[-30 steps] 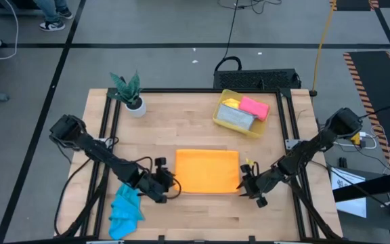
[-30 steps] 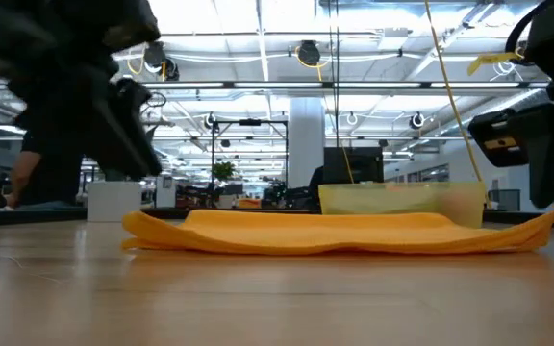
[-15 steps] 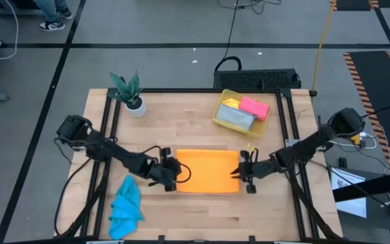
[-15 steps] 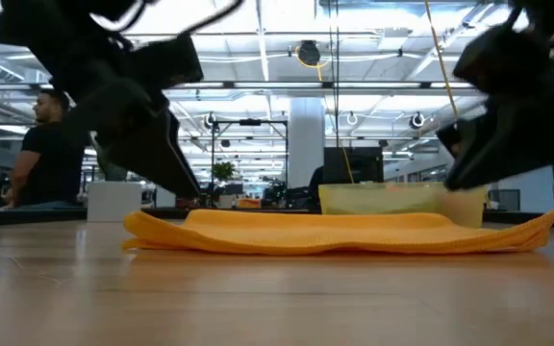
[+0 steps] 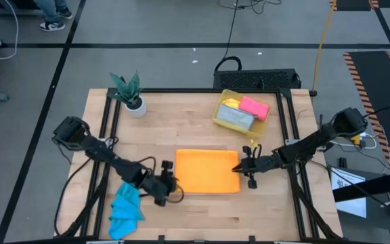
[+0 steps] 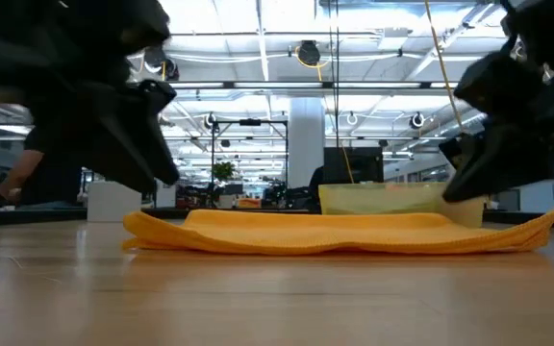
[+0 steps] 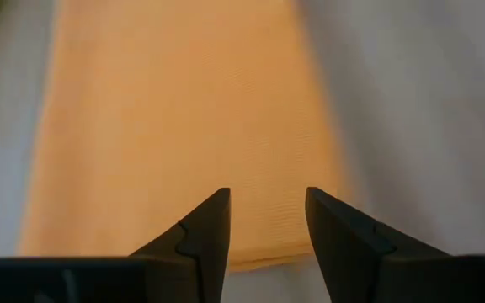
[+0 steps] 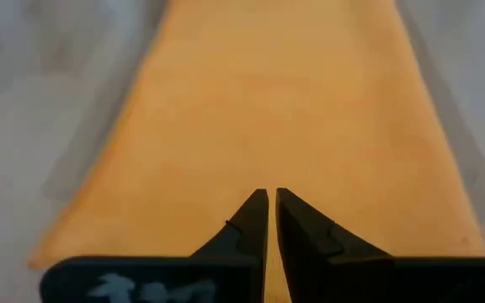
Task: Fold microfiber towels
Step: Fold the orange kitchen towel
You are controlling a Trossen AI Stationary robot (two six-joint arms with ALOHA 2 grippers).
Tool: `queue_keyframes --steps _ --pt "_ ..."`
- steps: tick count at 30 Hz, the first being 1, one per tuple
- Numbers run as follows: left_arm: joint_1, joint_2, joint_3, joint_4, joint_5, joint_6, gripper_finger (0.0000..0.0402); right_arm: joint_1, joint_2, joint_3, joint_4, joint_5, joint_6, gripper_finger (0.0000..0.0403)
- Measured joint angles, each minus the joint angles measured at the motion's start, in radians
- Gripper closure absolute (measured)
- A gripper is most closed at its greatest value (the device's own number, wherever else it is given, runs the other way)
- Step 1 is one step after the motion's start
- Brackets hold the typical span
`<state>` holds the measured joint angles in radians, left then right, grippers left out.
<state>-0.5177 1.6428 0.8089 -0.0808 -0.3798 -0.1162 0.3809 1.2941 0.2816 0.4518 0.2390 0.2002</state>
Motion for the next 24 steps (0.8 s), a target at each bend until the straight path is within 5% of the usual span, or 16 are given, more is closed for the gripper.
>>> queue_keyframes --steps 13,24 --pt "-0.055 0.068 0.001 0.076 0.017 0.041 0.0243 0.063 -0.073 0.001 0.031 -0.139 -0.059 0.0327" --pt "-0.01 0.095 0.0 0.094 0.038 0.027 0.0266 0.201 -0.058 0.002 0.021 -0.108 -0.146 0.0287"
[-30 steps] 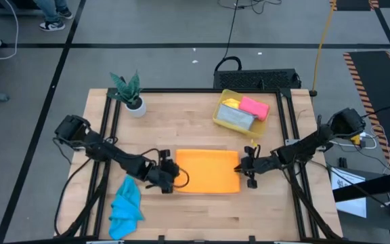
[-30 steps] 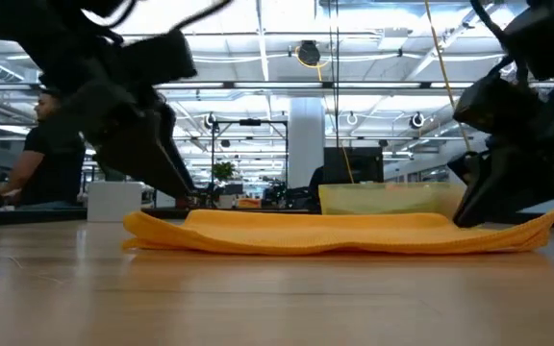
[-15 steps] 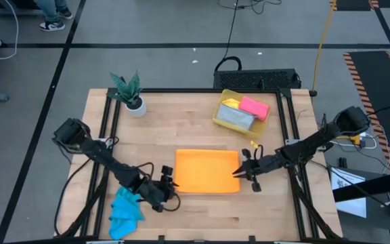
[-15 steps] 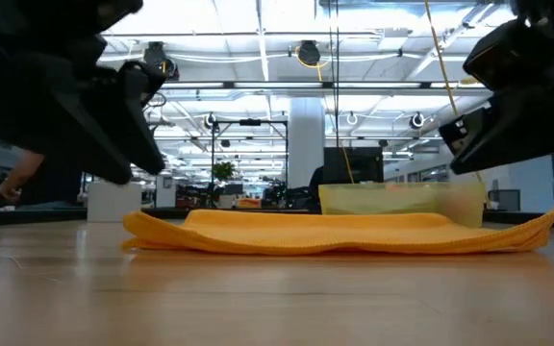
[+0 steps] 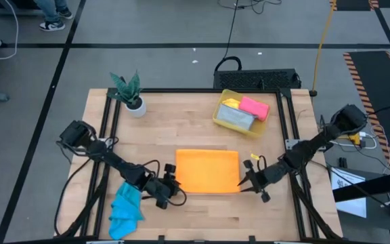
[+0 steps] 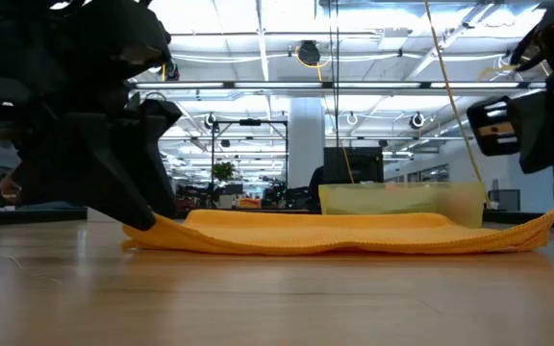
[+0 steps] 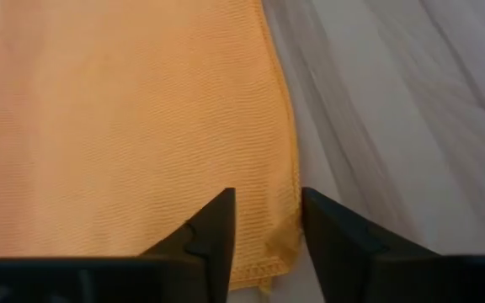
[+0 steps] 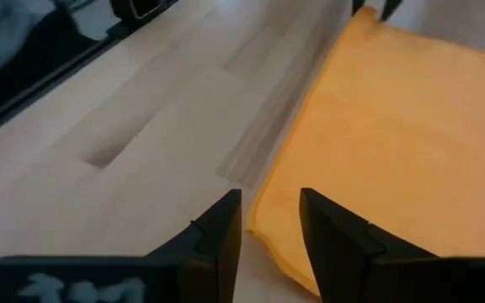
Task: Fold microfiber towels
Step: Fold the orange kitchen towel
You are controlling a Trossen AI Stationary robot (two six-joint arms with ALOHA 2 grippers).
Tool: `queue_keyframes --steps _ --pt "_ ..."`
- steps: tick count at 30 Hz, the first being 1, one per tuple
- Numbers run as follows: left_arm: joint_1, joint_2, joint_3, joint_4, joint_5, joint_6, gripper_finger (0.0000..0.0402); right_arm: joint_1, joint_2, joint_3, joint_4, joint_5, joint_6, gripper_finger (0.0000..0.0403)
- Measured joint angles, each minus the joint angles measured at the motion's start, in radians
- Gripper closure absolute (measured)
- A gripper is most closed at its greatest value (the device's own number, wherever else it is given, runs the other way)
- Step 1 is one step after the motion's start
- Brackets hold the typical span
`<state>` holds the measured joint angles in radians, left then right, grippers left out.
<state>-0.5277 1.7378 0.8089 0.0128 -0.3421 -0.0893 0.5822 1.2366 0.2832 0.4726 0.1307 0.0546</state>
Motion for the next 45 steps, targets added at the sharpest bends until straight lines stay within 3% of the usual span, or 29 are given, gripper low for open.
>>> queue_keyframes --steps 4,8,13,16,21,29,39,42,45 --pt "0.017 0.0 0.0 -0.002 0.021 -0.001 0.0332 0.048 0.028 0.0 0.011 0.107 -0.003 0.0288" --pt "0.025 -0.005 0.0 -0.002 -0.004 -0.001 0.0391 0.063 0.089 0.016 0.029 0.11 0.019 0.0288" --pt "0.023 -0.033 0.0 -0.021 -0.218 -0.026 0.0395 0.063 0.17 0.097 -0.043 0.113 0.036 0.0288" --pt "0.022 -0.039 0.0 -0.037 -0.289 -0.043 0.0395 0.064 0.2 0.141 -0.124 0.166 0.032 0.0288" --pt "0.022 -0.039 0.0 -0.06 -0.307 -0.05 0.0395 0.063 0.219 0.175 -0.22 0.212 0.068 0.0289" --pt "0.022 -0.039 0.0 -0.072 -0.303 -0.071 0.0389 0.063 0.199 0.18 -0.226 0.239 0.12 0.0294" --pt "0.022 -0.039 0.0 -0.069 -0.296 -0.063 0.0388 0.061 0.188 0.179 -0.312 0.363 0.139 0.0397" --pt "0.022 -0.048 0.0 -0.063 -0.37 -0.019 0.0397 0.053 0.183 0.186 -0.324 0.429 0.105 0.0395" --pt "0.038 -0.076 0.0 -0.056 -0.508 0.04 0.0392 0.025 0.162 0.205 -0.32 0.524 0.023 0.04"
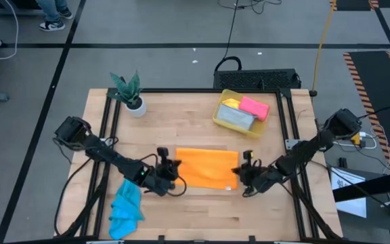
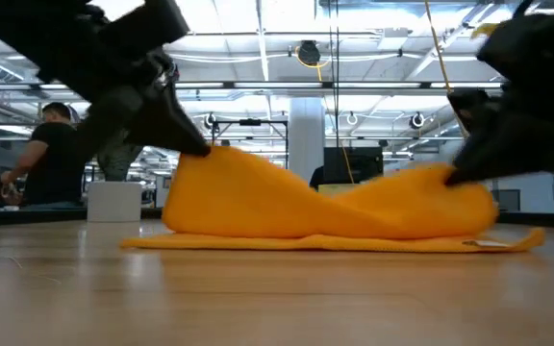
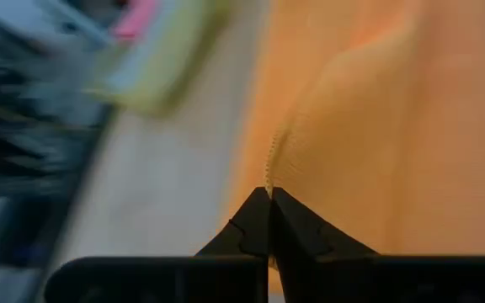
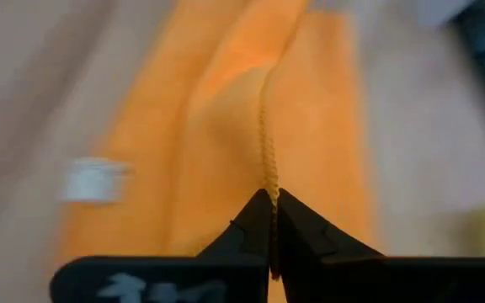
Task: Fold microfiber towels
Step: Fold the orange kitchen towel
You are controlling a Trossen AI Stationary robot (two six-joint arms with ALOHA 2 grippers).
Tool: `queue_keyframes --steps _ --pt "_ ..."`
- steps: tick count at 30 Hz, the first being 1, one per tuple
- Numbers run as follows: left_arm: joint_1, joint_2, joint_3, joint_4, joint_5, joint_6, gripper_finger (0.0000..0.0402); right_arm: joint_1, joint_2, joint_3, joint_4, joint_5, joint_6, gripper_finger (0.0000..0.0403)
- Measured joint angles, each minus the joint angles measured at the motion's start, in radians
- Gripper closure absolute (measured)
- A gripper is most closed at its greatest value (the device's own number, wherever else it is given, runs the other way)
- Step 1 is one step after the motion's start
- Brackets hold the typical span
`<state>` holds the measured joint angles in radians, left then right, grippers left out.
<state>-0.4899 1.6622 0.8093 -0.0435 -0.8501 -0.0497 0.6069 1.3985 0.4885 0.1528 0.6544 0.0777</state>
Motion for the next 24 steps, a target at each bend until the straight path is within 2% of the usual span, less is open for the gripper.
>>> queue_keyframes --steps 5,7,9,14,19,22,24 --pt "0.08 -0.054 0.0 -0.008 -0.234 0.155 0.0397 -0.094 -0.085 0.015 0.0 0.263 -0.178 0.04" --pt "0.14 -0.069 0.0 -0.002 -0.276 0.206 0.0393 -0.152 -0.123 0.014 0.001 0.357 -0.243 0.0401" --pt "0.208 -0.076 0.0 0.003 -0.279 0.244 0.0393 -0.218 -0.151 0.011 0.0 0.402 -0.302 0.0401" --pt "0.381 -0.075 0.0 0.055 -0.269 0.304 0.0396 -0.374 -0.169 0.011 0.0 0.402 -0.389 0.0402" --pt "0.485 -0.075 0.0 0.233 -0.251 0.421 0.0398 -0.466 -0.163 0.011 0.02 0.502 -0.434 0.0402" --pt "0.507 -0.075 0.001 0.318 -0.164 0.504 0.0398 -0.48 -0.163 0.011 0.022 0.502 -0.442 0.0402" --pt "0.507 -0.075 0.0 0.32 -0.106 0.5 0.0398 -0.477 -0.163 0.01 0.014 0.452 -0.432 0.0402"
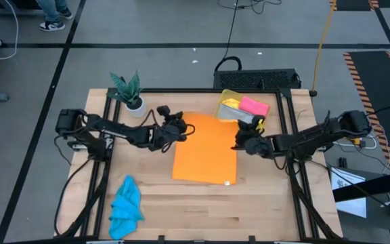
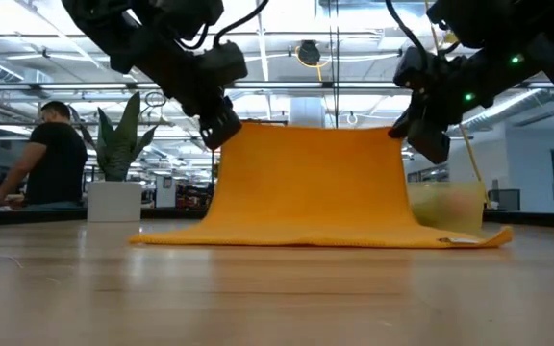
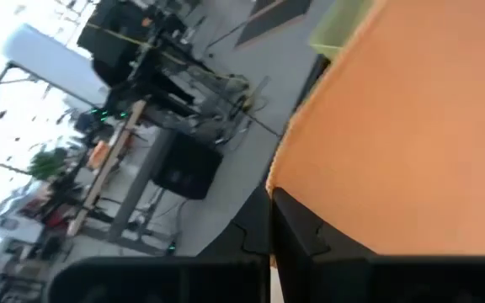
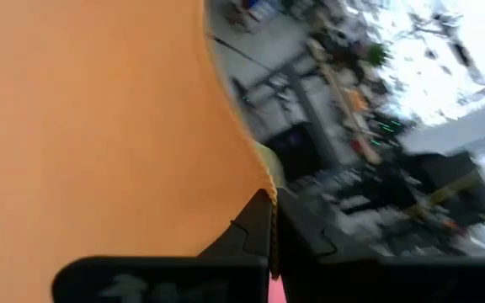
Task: Fold microfiber towels
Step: Fold the orange kitchen towel
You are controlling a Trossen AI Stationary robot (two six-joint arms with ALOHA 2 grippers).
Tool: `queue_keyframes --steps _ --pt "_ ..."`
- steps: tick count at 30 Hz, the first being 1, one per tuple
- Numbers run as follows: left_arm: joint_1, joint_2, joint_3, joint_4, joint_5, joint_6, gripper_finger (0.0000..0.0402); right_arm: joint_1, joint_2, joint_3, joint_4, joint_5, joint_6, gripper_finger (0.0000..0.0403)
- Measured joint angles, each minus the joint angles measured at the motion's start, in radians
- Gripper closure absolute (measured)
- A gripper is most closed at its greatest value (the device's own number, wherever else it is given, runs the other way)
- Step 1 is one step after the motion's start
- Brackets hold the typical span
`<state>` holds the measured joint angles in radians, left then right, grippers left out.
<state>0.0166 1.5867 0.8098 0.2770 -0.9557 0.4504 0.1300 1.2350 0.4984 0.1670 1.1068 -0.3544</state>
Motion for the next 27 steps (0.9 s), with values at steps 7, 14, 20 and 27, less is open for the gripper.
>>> queue_keyframes --steps 7,14,20,27 --pt "-0.118 0.0 -0.001 -0.226 -0.002 -0.126 0.0399 0.11 0.0 -0.058 -0.016 -0.18 0.094 0.0403" --pt "-0.266 0.008 -0.027 -0.349 0.177 -0.369 0.0398 0.314 0.0 -0.082 -0.044 -0.367 0.22 0.0403" --pt "-0.363 0.043 -0.053 -0.348 0.297 -0.48 0.0396 0.385 0.037 -0.083 -0.045 -0.519 0.381 0.0403" --pt "-0.445 0.053 -0.055 -0.32 0.309 -0.509 0.0396 0.42 0.15 -0.083 0.044 -0.64 0.457 0.0403"
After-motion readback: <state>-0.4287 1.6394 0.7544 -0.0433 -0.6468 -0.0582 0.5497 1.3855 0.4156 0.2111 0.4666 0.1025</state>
